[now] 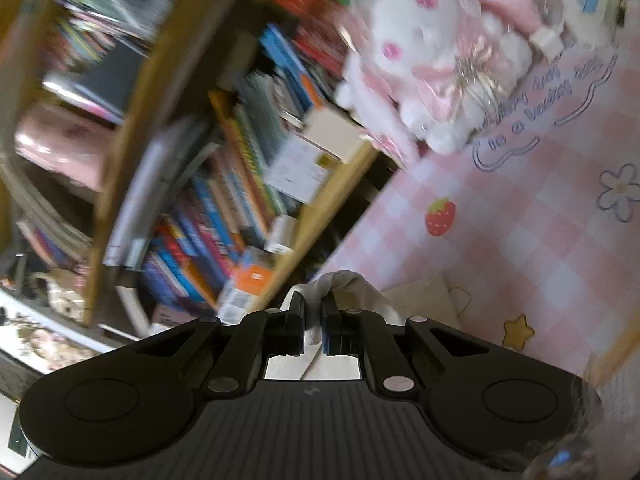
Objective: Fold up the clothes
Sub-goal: 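Lift the hem with both grippers and carry it toward the collar, then lay the hem down near the collar and open both grippers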
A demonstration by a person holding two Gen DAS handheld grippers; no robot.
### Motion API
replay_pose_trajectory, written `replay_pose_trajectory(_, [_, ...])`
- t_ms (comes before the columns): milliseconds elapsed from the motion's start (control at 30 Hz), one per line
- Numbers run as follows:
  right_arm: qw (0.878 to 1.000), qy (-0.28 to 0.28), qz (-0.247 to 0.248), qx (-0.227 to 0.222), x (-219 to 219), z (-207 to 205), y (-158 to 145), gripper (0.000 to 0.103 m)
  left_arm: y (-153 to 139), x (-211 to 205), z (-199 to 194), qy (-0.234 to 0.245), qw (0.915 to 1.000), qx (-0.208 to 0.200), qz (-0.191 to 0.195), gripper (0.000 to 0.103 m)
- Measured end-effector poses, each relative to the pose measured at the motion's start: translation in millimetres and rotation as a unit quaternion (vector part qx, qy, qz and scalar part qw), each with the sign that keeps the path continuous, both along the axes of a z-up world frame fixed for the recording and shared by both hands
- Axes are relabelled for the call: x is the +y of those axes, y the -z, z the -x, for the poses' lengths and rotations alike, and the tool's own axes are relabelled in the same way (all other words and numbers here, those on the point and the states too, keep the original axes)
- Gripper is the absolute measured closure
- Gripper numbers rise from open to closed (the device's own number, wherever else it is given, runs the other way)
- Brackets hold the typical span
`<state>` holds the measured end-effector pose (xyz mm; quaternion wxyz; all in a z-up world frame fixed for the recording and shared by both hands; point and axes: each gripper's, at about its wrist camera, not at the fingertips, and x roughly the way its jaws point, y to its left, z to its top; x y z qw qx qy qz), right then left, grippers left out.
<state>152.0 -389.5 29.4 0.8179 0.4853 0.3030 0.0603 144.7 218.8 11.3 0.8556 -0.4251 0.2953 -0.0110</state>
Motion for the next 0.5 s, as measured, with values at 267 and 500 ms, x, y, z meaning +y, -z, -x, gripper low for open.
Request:
replay_pose_trajectory(267, [0.997,-0.012,0.027,0.067,5,-47,57,0.095,38,-8,-29,-0.007,0.9974,0.067,-0.026,0.099])
replay_pose_trajectory(500, [0.995,-0.030,0.060,0.077,9,-56,66,0.080,39,-19,-31,0.000,0.9910,0.105,-0.083,0.091])
